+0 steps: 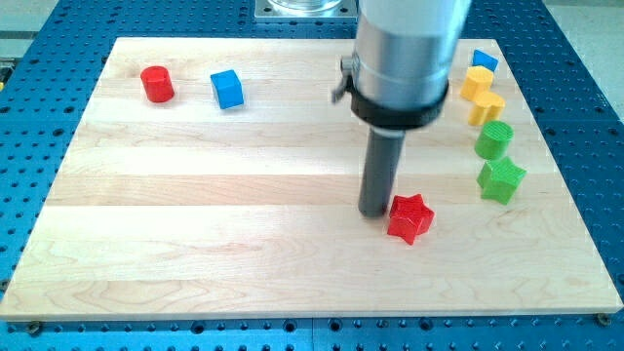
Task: Move the red star to the bottom of the green star
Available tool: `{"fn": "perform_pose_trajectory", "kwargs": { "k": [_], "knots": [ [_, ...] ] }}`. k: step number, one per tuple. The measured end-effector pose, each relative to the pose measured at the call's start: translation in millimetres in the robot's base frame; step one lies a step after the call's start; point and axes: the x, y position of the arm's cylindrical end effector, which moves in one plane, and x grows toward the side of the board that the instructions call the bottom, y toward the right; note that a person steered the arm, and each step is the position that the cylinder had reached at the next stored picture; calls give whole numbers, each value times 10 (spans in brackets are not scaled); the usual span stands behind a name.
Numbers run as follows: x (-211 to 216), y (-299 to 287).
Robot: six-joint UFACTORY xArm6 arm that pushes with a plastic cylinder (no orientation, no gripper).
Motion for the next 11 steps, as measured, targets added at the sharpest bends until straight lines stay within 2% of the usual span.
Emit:
{"fn": "perform_pose_trajectory", "kwargs": {
  "k": [1,2,3,4,5,6,7,8,9,10,11],
  "knots": [
    [225,0],
    [215,624],
    [38,285],
    [-155,481],
    [-12,723],
    [148,628],
    [152,1135],
    [64,1119],
    [25,626],
    [-474,-489],
    [-1240,-1833]
  ]
}}
